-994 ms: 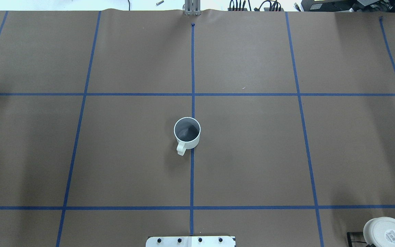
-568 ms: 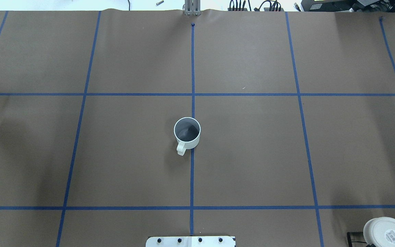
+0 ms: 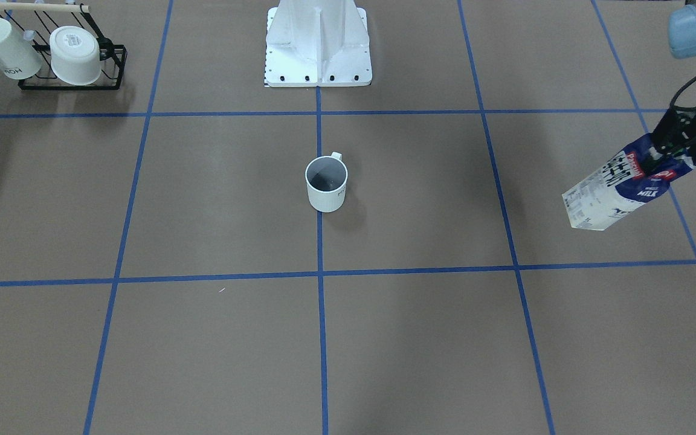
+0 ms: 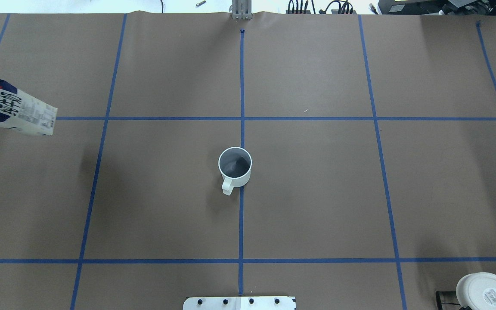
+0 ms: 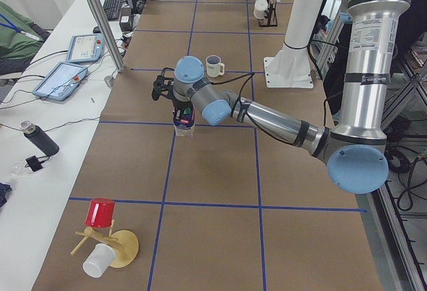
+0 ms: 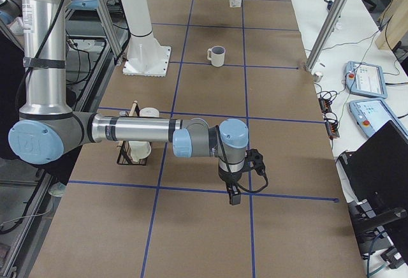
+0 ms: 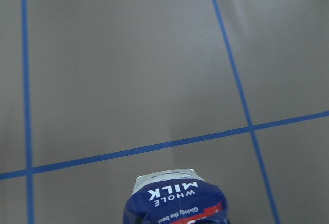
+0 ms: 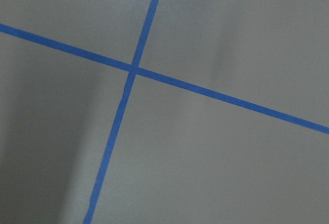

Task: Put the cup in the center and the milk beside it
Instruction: 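Carry the milk carton with the left gripper to beside the mug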

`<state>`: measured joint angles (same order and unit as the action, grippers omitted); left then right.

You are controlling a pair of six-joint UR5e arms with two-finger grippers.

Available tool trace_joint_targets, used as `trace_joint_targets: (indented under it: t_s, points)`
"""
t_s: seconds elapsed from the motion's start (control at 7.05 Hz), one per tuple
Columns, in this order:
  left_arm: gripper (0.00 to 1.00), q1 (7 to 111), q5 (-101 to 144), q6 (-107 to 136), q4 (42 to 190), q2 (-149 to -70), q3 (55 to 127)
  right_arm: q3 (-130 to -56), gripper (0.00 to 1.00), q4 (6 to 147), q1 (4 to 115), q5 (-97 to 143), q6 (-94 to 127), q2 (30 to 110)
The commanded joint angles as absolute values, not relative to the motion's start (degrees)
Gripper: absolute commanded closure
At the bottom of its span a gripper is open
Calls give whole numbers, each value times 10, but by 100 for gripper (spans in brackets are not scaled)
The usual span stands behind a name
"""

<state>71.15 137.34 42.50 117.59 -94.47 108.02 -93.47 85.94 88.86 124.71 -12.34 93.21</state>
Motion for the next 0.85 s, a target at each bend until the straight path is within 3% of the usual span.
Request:
trace_joint_targets:
  t_s: [0.0,0.28,0.71]
  points:
    - [74,624,1328,544,1106,-1026,1120,-933,0,860,889,1247,-123,934]
    - [74,508,1193,596,930,-1139,1157,-933,0,860,889,1247,-122,934]
    - [74,363,1071,696,842,-1270,1116,-932,0,860,889,1246,-122,933]
